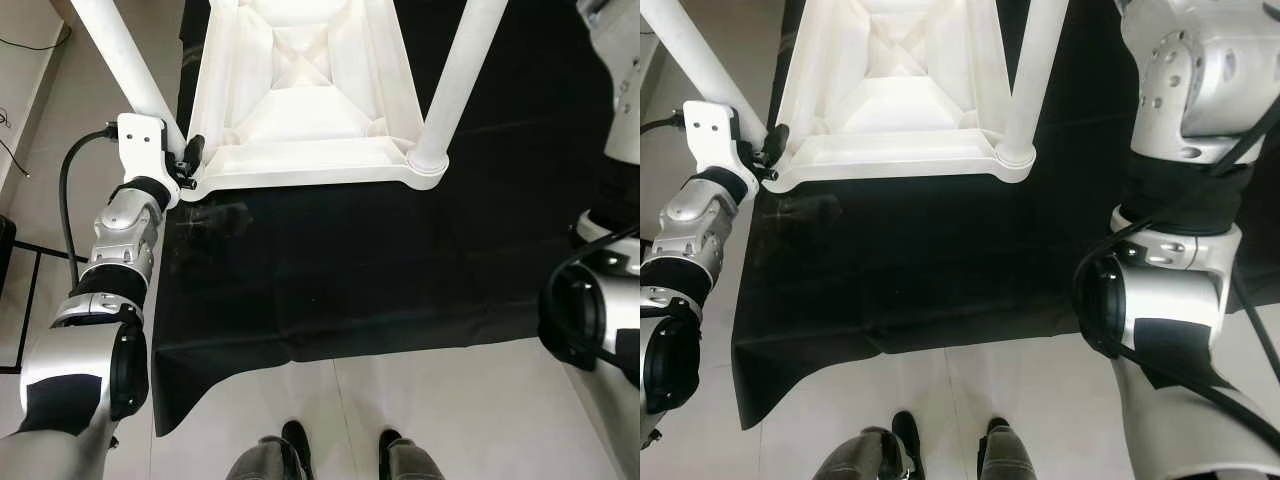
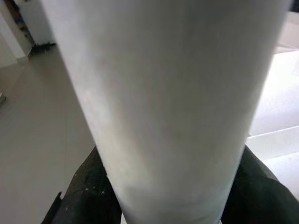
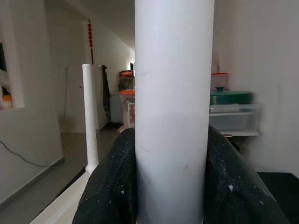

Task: Building children table

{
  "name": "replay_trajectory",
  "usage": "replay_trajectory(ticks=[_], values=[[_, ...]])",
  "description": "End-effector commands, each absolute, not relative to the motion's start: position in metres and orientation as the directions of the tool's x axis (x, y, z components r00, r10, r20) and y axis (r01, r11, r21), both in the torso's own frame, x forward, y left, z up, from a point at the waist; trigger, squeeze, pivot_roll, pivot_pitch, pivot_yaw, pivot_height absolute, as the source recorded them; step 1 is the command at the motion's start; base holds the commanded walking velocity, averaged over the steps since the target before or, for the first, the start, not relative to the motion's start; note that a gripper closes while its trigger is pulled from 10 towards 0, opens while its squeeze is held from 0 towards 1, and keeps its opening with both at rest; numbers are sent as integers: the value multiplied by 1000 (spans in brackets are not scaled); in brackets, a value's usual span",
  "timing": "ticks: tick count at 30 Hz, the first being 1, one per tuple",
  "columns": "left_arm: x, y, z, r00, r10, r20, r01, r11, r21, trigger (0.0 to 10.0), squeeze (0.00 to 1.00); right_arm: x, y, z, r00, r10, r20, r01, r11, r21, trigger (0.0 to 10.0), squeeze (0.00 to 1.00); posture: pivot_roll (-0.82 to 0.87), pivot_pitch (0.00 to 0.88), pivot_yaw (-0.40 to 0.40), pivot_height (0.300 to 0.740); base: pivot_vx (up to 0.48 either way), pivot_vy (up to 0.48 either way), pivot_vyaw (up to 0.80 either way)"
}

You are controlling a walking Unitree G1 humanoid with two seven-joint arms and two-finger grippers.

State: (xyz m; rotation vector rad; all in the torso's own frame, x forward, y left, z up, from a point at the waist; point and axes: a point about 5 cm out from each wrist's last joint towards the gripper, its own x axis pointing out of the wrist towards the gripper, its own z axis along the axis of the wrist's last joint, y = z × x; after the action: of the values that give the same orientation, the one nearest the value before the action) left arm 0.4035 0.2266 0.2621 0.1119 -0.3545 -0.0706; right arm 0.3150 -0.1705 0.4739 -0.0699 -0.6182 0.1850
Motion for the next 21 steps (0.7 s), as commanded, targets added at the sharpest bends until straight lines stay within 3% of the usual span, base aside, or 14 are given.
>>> replay_trajectory(ticks=[1, 4, 6, 7, 8, 9, 12, 13, 15, 16, 21], values=[[400, 235, 295, 890, -108, 444, 20, 980, 198, 0, 0, 345, -182, 429, 926, 106, 362, -84, 994, -76, 0, 0, -201, 330, 111, 740, 0, 0, 0], [398, 237, 309, 870, -118, 479, 18, 978, 208, 0, 0, 349, -188, 423, 938, 59, 342, -44, 998, -52, 0, 0, -190, 318, 115, 740, 0, 0, 0], [390, 238, 361, 791, -177, 586, 21, 965, 262, 0, 0, 361, -204, 396, 968, -61, 245, 56, 998, 27, 0, 0, -156, 288, 126, 740, 0, 0, 0], [381, 234, 399, 731, -224, 645, 25, 953, 302, 0, 0, 370, -207, 372, 981, -105, 166, 91, 992, 88, 1059, 0, -143, 279, 130, 740, 0, 0, 0], [374, 232, 423, 689, -255, 679, 25, 944, 329, 0, 0, 375, -208, 355, 985, -128, 111, 114, 985, 126, 1059, 0, -138, 275, 131, 740, 0, 0, 0], [366, 229, 447, 649, -287, 705, 28, 935, 354, 0, 0, 380, -208, 336, 987, -156, 46, 146, 975, 166, 3843, 0, -124, 261, 135, 740, 0, 0, 0], [361, 227, 460, 626, -304, 718, 30, 929, 368, 0, 0, 383, -208, 325, 985, -171, 6, 167, 968, 189, 3843, 0, -118, 257, 136, 740, 0, 0, 0], [353, 222, 479, 593, -336, 732, 42, 921, 388, 0, 0, 387, -205, 308, 985, -167, -54, 174, 960, 220, 7412, 0, -100, 239, 143, 740, 0, 0, 0], [353, 222, 479, 593, -336, 732, 42, 921, 388, 0, 0, 387, -205, 308, 985, -167, -54, 174, 960, 220, 7412, 0, -100, 239, 143, 740, 0, 0, 0], [342, 215, 502, 546, -376, 749, 55, 908, 416, 0, 0, 390, -201, 285, 978, -163, -131, 193, 944, 268, 10000, 0, -87, 220, 149, 740, 0, 0, 0], [317, 192, 547, 439, -471, 765, 119, 874, 470, 0, 0, 388, -188, 230, 940, -113, -321, 231, 904, 358, 10000, 0, -66, 181, 159, 740, 0, 0, 0]])
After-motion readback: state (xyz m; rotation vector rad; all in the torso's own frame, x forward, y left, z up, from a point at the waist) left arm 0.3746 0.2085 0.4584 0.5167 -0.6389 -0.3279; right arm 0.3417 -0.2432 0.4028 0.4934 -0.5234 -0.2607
